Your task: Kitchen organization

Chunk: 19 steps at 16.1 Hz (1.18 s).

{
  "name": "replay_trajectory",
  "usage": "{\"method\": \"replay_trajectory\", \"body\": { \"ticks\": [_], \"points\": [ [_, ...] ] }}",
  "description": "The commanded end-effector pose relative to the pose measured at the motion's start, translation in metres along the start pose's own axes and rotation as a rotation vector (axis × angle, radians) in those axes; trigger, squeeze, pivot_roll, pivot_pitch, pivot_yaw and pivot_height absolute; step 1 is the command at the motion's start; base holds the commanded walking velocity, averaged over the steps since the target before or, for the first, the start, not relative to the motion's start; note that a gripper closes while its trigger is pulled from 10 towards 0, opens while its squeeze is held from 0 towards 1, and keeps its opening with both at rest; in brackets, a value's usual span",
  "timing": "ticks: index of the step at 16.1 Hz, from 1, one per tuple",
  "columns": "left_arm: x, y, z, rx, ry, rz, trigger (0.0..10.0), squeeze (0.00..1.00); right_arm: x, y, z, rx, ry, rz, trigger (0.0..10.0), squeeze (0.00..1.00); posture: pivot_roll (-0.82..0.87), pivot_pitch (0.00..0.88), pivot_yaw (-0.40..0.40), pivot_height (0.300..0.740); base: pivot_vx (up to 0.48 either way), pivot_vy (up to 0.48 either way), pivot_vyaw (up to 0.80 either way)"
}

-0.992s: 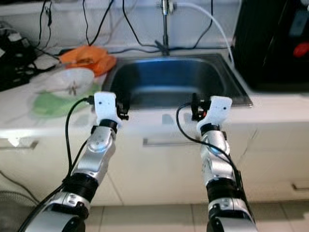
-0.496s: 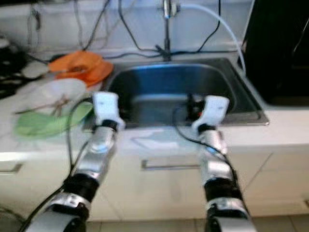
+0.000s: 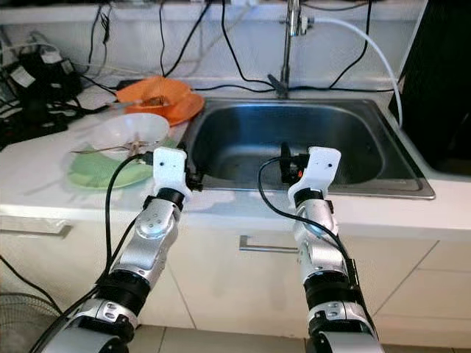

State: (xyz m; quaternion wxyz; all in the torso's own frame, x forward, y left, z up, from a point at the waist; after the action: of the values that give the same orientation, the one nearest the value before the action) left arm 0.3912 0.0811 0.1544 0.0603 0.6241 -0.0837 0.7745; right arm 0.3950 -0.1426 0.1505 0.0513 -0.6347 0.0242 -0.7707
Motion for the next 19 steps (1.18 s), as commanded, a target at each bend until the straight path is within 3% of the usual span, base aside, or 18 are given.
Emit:
{"method": "replay_trajectory", "body": {
  "ticks": [1, 5, 9, 11, 12, 14, 16, 19],
  "points": [
    [0.003, 0.004, -0.001, -0.020, 0.014, 0.015, 10.0, 0.00, 0.001, 0.001, 0.001, 0.003, 0.001, -0.001, 10.0, 0.00, -0.03, 0.000, 0.066, 0.740, 0.000, 0.000, 0.00],
    [0.005, 0.007, 0.000, -0.039, 0.026, 0.035, 10.0, 0.00, 0.000, 0.001, 0.000, 0.001, -0.001, -0.001, 10.0, 0.00, -0.03, 0.000, 0.069, 0.740, 0.000, 0.000, 0.00],
    [0.012, 0.019, -0.004, -0.104, 0.078, 0.158, 10.0, 0.00, -0.001, 0.000, 0.000, -0.002, -0.003, 0.003, 10.0, 0.00, -0.03, 0.000, 0.071, 0.740, 0.000, 0.000, 0.00],
    [0.026, 0.027, -0.008, -0.147, 0.164, 0.260, 10.0, 0.00, -0.003, -0.002, 0.000, -0.002, -0.006, 0.008, 10.0, 0.00, -0.02, 0.000, 0.074, 0.740, 0.000, 0.000, 0.00],
    [0.044, 0.033, -0.009, -0.175, 0.249, 0.325, 10.0, 0.00, -0.003, -0.003, 0.000, -0.002, -0.006, 0.014, 10.0, 0.00, -0.02, 0.000, 0.075, 0.740, 0.000, 0.000, 0.00],
    [0.062, 0.036, -0.010, -0.186, 0.330, 0.386, 10.0, 0.00, -0.003, -0.005, -0.001, -0.002, -0.006, 0.017, 10.0, 0.00, -0.01, 0.000, 0.077, 0.740, 0.000, 0.000, 0.00],
    [0.090, 0.034, -0.012, -0.184, 0.442, 0.518, 10.0, 0.00, -0.004, -0.005, -0.001, -0.004, -0.005, 0.023, 10.0, 0.00, 0.00, 0.000, 0.076, 0.740, 0.000, 0.000, 0.00],
    [0.107, 0.024, -0.014, -0.146, 0.486, 0.569, 10.0, 0.00, -0.004, -0.003, -0.001, -0.012, -0.004, 0.025, 10.0, 0.00, 0.00, 0.000, 0.077, 0.740, 0.000, 0.000, 0.00]
  ]
}}
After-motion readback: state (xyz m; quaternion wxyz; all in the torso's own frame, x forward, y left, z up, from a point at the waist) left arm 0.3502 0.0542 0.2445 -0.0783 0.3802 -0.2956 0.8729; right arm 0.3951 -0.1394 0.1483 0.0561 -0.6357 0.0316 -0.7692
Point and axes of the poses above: a point about 5 cm out from each wrist's last joint towards the gripper, its own z axis pointing out of the wrist towards the gripper, its own x axis along the axis of the wrist's last joint, y = z × x, the point moved 4 cm from there along z, pointing out of the wrist towards the gripper, and after that the axes turned 3 degrees about -z, right-handed, at the moved point
